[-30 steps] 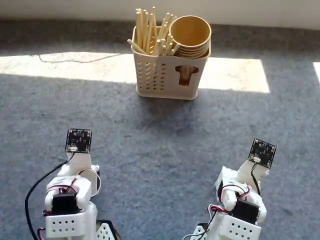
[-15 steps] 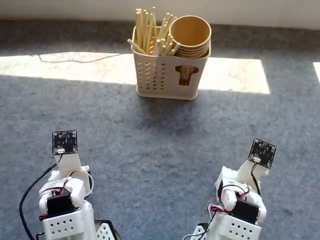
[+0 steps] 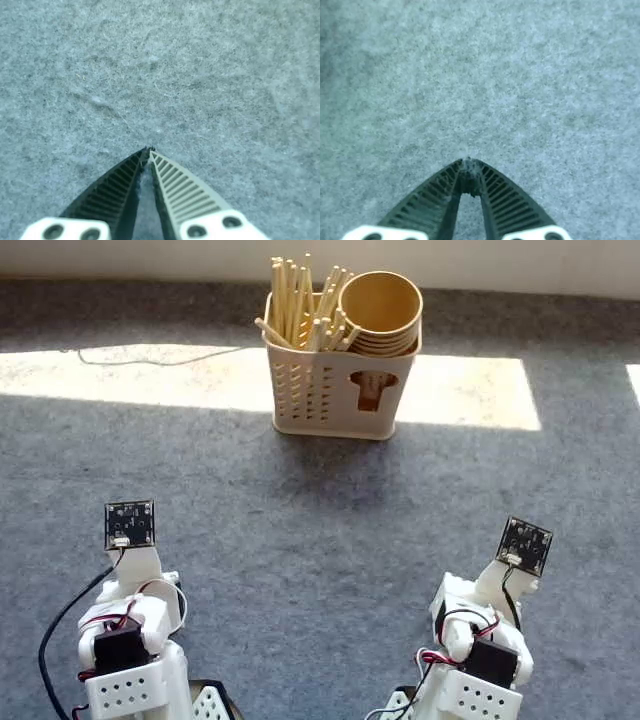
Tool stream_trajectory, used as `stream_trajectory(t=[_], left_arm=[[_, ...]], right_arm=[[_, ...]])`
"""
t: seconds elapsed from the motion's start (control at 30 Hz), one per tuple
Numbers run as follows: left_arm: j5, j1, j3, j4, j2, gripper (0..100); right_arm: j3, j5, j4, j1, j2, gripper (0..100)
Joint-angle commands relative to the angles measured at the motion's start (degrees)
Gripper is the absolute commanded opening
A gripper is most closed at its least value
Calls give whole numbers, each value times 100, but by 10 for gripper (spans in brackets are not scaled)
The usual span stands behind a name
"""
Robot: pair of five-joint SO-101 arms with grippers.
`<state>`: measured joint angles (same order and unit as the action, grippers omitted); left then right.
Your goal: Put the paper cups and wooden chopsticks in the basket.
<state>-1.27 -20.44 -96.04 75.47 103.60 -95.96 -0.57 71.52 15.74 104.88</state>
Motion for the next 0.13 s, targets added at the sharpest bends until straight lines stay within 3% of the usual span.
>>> stream_trajectory(t=[0.0,0.1], left_arm=[[-9,-40,-119,44,-13,7],[-9,-40,-119,44,-13,7]], right_arm=[[-725,-35,22,57,31,6],[-725,-35,22,57,31,6]])
